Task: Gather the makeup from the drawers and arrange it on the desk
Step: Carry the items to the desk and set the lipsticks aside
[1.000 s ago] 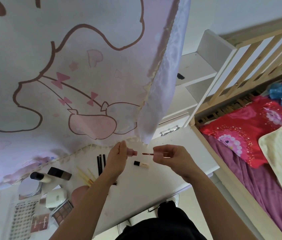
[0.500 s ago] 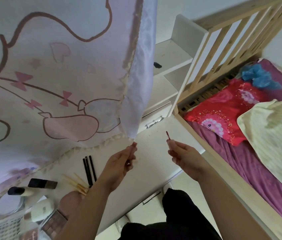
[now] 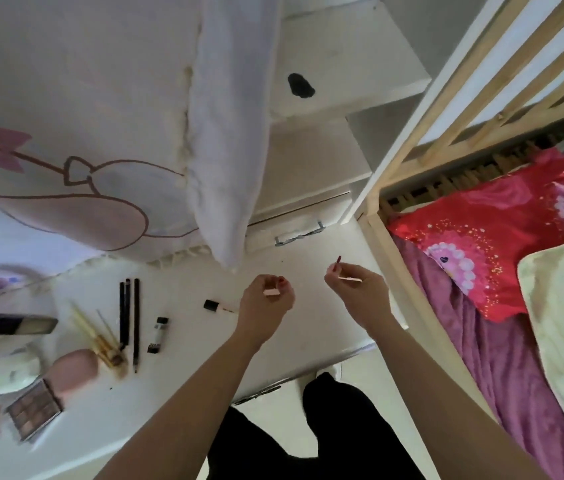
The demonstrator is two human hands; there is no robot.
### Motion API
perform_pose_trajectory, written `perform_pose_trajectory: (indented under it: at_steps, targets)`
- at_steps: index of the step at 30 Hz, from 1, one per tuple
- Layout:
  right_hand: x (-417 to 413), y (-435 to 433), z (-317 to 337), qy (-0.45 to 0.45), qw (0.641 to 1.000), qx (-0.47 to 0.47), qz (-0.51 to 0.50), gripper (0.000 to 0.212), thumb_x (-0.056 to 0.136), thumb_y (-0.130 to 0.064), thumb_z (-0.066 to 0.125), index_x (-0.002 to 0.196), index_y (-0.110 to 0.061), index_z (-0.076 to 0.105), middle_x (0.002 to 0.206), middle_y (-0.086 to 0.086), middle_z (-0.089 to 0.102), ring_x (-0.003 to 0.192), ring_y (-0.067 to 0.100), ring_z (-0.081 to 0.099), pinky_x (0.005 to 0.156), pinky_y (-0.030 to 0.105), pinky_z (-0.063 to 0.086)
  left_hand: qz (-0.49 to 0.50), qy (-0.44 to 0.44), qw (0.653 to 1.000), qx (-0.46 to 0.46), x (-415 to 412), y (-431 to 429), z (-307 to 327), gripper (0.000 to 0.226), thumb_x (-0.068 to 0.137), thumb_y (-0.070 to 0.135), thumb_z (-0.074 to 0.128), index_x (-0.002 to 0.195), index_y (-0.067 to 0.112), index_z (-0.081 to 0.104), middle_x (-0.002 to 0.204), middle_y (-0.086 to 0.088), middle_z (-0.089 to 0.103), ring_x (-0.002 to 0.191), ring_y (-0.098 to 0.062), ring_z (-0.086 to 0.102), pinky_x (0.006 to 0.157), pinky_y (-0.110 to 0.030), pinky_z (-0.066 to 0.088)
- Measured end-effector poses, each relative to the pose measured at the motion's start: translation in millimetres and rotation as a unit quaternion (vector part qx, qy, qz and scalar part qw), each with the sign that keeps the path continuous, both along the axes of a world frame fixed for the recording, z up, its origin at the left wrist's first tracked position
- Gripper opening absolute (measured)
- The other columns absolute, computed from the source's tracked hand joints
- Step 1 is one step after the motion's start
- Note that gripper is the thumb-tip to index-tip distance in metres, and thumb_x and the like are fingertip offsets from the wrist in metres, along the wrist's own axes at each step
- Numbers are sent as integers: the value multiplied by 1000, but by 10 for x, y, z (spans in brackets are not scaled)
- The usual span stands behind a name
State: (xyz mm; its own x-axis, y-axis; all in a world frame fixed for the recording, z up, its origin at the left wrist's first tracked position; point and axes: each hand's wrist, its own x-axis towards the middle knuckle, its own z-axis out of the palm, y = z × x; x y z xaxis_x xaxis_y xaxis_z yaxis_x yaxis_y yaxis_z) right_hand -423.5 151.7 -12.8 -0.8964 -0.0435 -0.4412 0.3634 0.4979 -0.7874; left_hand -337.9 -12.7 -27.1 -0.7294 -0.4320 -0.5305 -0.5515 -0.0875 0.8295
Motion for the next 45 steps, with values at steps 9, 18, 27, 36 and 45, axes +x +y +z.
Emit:
perform_pose_trajectory:
  at_steps: [9,18,27,36,45]
  targets:
    - [-626,-40,-646,110,971,100,186,30,88,-36,70,115,-24,71,106,-6,67,89,10,64,86,27,51,21,-40,989,-144,-693,126,-416,11,80,32,78,89,32,72,85,17,70,75,0,61,60,-4,42]
    - [-733,-4,-751,109,957,100,250,30,95,-31,64,123,-21,66,117,-2,59,92,12,59,89,25,49,48,-60,986,-147,-721,211,-543,16,80,26,79,95,29,75,83,11,71,63,2,60,59,-7,47]
    - [-599,182,-654,29,965,108,236,50,89,-13,65,136,-13,47,126,6,49,91,13,52,85,23,41,-19,-97,971,-218,-373,326,-314,49,84,16,72,130,27,58,101,6,62,82,-6,61,66,-17,47]
    - [267,-61,-502,7,948,119,294,26,89,-22,63,109,-15,48,111,0,42,98,31,57,82,38,47,-30,-134,917,-375,746,-143,10,41,88,20,66,129,19,58,138,0,48,127,-19,46,95,-28,42]
    - [780,-1147,-431,16,913,133,385,56,91,-39,62,141,-24,42,136,2,38,118,25,53,96,38,48,-56,-154,926,-341,1374,-970,53,44,91,20,64,133,17,54,138,0,47,116,-19,54,94,-32,47]
